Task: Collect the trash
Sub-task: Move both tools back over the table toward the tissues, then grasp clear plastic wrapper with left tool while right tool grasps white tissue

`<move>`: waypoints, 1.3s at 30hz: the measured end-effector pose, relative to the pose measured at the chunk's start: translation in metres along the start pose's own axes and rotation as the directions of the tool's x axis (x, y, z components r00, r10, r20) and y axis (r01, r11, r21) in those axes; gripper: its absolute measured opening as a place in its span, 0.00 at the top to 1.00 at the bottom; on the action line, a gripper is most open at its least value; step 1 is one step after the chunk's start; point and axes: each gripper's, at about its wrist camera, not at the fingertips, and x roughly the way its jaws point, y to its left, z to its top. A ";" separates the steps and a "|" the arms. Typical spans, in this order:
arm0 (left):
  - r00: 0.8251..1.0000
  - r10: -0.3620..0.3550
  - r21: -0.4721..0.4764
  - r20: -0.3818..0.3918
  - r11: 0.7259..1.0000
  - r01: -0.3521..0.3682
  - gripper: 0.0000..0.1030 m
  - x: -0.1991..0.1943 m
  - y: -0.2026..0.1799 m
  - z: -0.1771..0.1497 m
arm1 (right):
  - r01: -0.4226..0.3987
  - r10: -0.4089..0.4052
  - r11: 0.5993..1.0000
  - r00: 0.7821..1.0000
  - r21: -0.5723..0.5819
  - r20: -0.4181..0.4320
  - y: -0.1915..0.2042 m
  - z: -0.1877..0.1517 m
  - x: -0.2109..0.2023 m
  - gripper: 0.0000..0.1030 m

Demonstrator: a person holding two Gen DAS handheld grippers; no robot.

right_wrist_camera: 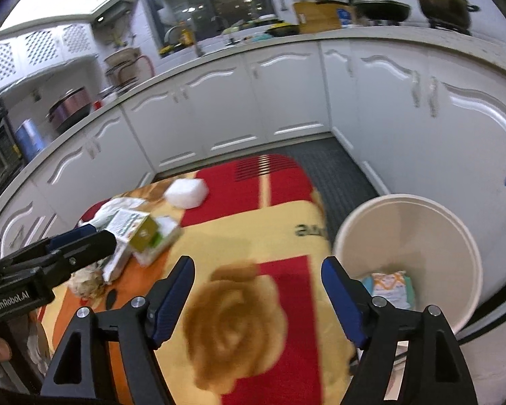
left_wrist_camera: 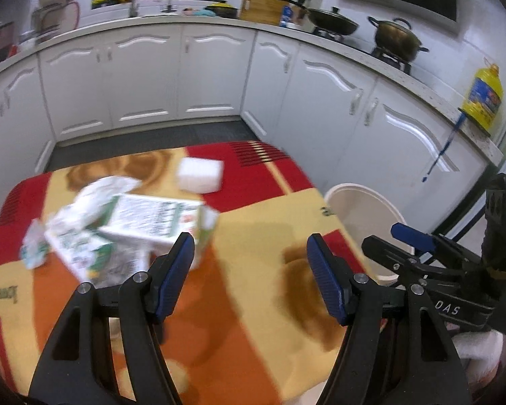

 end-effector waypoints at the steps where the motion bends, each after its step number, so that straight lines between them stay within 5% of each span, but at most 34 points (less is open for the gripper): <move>1: 1.000 0.009 -0.008 -0.002 1.000 -0.009 0.34 -0.004 0.009 -0.002 | -0.011 0.011 1.000 1.000 -0.012 -0.006 0.006 0.000 0.003 0.26; 19: 0.974 0.221 -0.231 -0.045 0.946 -0.226 0.34 -0.040 0.195 -0.028 | -0.161 0.151 0.977 0.985 -0.142 -0.081 0.099 0.022 0.046 0.24; 27: 0.965 0.258 -0.221 -0.051 0.939 -0.263 0.34 -0.030 0.225 -0.031 | -0.230 0.210 0.953 0.970 -0.199 -0.120 0.146 0.044 0.077 0.24; 39: 0.972 0.204 -0.185 -0.118 0.957 -0.223 0.34 0.015 0.248 -0.018 | -0.316 0.245 0.917 0.928 -0.243 -0.281 0.210 0.073 0.158 0.21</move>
